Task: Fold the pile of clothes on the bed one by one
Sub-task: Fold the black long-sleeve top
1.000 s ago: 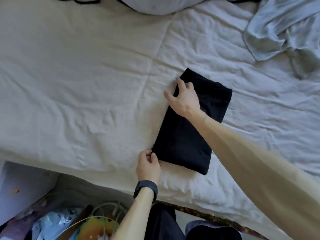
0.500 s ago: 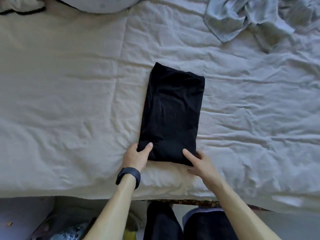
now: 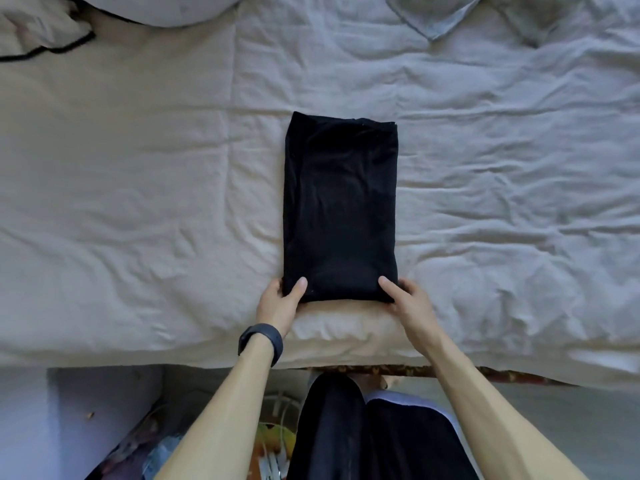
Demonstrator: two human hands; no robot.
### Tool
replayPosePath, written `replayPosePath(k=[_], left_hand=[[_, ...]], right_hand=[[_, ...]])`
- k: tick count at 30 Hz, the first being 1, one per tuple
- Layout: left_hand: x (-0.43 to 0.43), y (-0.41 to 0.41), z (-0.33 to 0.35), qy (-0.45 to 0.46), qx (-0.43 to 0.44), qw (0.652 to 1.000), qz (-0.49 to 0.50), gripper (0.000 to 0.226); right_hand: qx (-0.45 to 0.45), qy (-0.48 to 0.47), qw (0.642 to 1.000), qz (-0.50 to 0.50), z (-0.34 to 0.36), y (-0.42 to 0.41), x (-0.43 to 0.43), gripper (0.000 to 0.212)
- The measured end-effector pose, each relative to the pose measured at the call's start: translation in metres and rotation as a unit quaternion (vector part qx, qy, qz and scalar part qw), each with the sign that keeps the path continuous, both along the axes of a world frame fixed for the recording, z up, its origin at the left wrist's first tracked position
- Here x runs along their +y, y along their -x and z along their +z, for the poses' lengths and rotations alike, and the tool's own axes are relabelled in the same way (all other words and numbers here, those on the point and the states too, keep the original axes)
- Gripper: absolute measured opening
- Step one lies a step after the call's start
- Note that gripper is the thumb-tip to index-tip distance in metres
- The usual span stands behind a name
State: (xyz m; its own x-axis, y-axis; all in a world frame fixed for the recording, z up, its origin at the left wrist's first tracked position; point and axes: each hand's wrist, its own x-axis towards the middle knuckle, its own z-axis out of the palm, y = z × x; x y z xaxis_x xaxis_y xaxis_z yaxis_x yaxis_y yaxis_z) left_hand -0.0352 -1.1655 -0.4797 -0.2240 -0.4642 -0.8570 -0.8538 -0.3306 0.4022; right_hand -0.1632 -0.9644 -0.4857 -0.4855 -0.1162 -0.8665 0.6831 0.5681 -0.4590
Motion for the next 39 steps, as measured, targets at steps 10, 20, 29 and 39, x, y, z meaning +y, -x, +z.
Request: replayPosePath(k=[10, 20, 29, 39], left_hand=[[0.052, -0.029, 0.020, -0.019, 0.012, 1.000, 0.004, 0.009], [0.170, -0.125, 0.047, -0.036, -0.030, 0.998, 0.030, 0.012], [0.203, -0.156, 0.077, 0.002, -0.028, 0.998, 0.065, 0.041], [0.097, -0.055, 0.097, -0.042, 0.167, 0.985, 0.017, 0.029]], right_hand=[[0.070, 0.006, 0.997, 0.040, 0.012, -0.008, 0.051, 0.032], [0.056, -0.056, 0.996, 0.034, 0.057, -0.105, 0.164, 0.026], [0.072, -0.029, 0.993, 0.088, 0.097, -0.125, 0.186, 0.017], [0.055, 0.113, 0.981, 0.147, 0.114, -0.010, 0.116, 0.036]])
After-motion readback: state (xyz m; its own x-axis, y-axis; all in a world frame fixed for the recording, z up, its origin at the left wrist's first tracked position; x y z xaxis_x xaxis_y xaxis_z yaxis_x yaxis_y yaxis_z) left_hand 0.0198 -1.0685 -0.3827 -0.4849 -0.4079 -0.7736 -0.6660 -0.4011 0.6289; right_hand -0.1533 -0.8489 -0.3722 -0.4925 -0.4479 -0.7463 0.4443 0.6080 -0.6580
